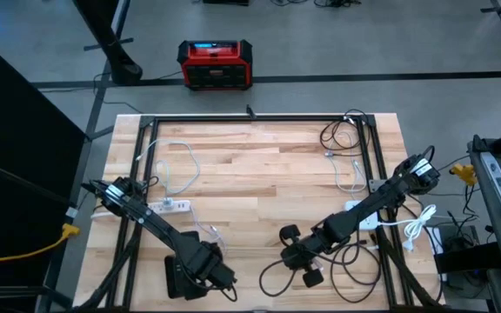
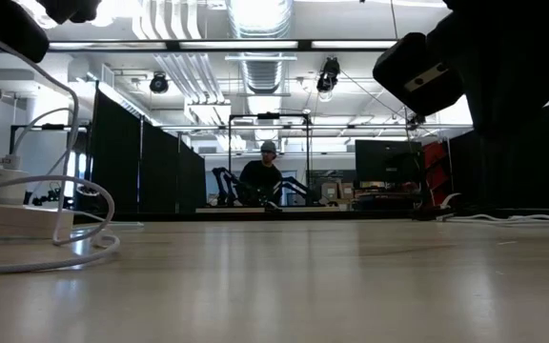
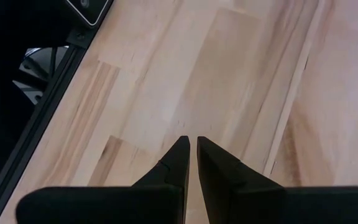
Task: Insert USB
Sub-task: Insert the bottom white charger cable into the black outlet extension
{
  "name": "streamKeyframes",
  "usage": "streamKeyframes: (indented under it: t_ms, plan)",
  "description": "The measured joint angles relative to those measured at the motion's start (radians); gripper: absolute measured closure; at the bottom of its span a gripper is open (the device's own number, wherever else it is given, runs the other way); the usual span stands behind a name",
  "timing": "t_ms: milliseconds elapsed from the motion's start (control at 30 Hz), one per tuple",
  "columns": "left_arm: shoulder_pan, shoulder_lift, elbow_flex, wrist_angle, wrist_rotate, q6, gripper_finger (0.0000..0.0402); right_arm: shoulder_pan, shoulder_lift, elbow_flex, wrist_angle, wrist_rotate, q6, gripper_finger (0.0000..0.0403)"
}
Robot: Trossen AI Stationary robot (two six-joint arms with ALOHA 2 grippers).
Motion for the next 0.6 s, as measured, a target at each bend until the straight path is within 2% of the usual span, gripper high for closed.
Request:
streamKeyframes:
  t_ms: [600]
  plan:
    - [-0.001,0.0,-0.032,0.008,0.0,0.003,0.0401,0.0,0.0,0.0,0.007,0.0,0.0,0.0387]
